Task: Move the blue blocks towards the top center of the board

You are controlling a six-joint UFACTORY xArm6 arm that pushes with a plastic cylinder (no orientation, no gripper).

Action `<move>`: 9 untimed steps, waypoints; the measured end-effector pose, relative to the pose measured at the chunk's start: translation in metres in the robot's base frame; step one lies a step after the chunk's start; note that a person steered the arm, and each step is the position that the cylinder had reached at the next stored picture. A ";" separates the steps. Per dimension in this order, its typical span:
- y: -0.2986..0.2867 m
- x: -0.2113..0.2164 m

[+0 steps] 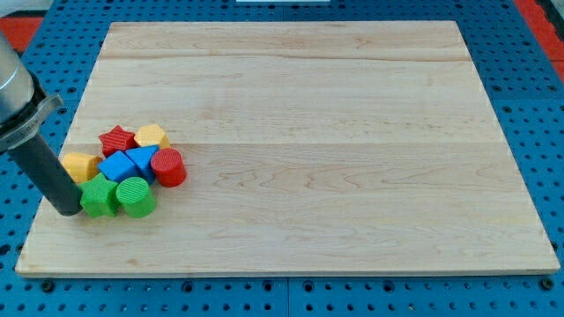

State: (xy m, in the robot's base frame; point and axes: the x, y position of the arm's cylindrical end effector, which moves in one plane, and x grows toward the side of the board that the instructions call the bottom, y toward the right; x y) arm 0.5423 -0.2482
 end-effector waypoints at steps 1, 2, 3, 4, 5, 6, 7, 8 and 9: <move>-0.034 0.024; -0.024 0.002; 0.001 -0.025; 0.010 -0.025; 0.023 -0.042; 0.040 -0.053; 0.071 -0.056; 0.092 -0.059; 0.092 -0.059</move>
State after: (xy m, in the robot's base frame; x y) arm 0.4835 -0.1564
